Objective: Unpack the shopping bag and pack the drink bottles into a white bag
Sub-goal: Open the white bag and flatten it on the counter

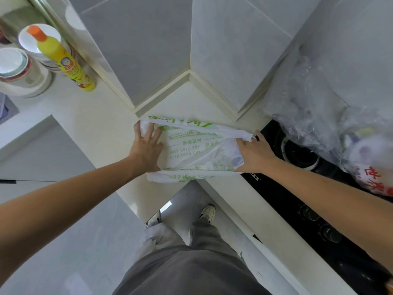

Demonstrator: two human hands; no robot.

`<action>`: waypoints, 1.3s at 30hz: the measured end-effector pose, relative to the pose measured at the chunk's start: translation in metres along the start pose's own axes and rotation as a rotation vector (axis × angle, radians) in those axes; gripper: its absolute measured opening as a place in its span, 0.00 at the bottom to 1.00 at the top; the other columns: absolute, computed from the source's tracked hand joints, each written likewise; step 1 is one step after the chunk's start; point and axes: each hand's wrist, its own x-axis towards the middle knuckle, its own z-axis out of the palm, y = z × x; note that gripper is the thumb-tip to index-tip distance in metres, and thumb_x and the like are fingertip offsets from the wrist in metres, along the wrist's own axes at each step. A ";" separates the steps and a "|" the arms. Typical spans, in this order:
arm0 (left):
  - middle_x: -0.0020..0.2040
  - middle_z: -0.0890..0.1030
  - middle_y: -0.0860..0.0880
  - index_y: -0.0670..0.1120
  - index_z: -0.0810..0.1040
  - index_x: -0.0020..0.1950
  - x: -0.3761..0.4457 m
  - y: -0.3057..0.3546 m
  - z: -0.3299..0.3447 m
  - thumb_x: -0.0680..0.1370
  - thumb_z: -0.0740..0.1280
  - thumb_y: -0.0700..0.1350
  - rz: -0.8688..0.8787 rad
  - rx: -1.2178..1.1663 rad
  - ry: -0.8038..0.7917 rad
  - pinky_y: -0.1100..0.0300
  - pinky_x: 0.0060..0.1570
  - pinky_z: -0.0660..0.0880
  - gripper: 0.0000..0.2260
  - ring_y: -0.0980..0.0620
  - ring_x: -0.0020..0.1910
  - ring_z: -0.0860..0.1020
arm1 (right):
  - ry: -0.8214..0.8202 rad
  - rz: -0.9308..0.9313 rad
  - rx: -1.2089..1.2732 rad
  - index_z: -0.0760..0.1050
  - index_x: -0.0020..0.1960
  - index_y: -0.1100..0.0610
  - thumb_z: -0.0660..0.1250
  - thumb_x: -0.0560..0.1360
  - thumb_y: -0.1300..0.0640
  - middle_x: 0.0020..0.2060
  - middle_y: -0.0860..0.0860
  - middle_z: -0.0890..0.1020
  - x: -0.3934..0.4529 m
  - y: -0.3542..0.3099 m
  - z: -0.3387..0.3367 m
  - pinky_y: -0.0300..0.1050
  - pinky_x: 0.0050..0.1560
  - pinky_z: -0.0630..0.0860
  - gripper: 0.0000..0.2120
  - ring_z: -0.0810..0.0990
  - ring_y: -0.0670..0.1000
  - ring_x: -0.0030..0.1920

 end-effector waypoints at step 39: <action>0.75 0.64 0.42 0.45 0.58 0.79 0.025 0.008 -0.027 0.71 0.69 0.71 0.173 -0.344 -0.115 0.50 0.70 0.64 0.47 0.42 0.74 0.63 | 0.073 -0.279 0.329 0.60 0.82 0.47 0.73 0.75 0.38 0.78 0.46 0.69 0.001 0.024 -0.009 0.51 0.71 0.69 0.42 0.70 0.52 0.74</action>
